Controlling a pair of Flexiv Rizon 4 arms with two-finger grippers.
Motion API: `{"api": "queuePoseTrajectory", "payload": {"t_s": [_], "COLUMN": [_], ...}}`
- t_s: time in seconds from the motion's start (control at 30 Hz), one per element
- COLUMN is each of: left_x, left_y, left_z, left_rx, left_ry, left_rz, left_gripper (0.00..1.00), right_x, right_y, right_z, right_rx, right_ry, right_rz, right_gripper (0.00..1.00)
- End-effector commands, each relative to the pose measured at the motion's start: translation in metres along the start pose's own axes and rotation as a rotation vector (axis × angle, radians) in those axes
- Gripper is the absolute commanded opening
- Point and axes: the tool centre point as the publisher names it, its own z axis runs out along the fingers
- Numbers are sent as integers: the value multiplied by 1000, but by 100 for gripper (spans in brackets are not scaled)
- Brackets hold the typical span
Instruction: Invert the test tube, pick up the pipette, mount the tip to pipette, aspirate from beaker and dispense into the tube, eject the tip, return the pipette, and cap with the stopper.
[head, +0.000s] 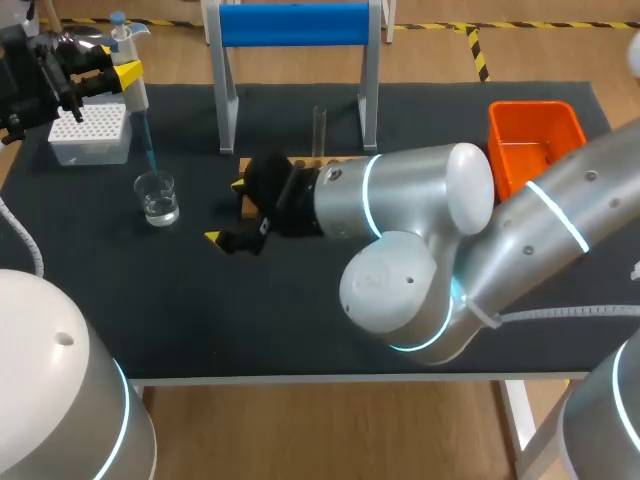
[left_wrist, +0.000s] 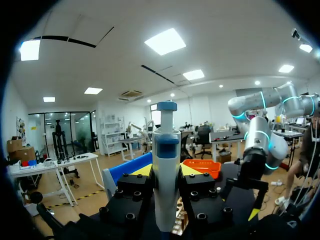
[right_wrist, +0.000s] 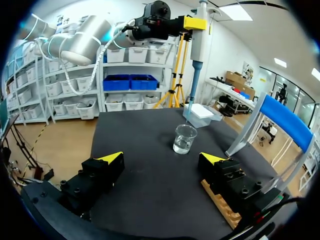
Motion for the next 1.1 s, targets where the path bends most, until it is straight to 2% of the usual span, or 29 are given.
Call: {"api": "queuePoseTrajectory", "payload": {"t_s": [0.03, 0.33, 1.1], "left_x": [0, 0, -18], "left_y": [1, 1, 50], "left_z": [0, 0, -7], "left_rx": [2, 2, -7], "left_ry": [1, 1, -2], "left_rz": [1, 1, -39], "left_gripper": [0, 0, 0], "right_x": [2, 2, 2], "right_y": [-2, -2, -2], "right_z": [2, 2, 2], "right_rx": [-6, -6, -6], "right_ry": [-4, -4, -4], "right_rz": [1, 1, 1], "right_gripper": [100, 100, 100]}}
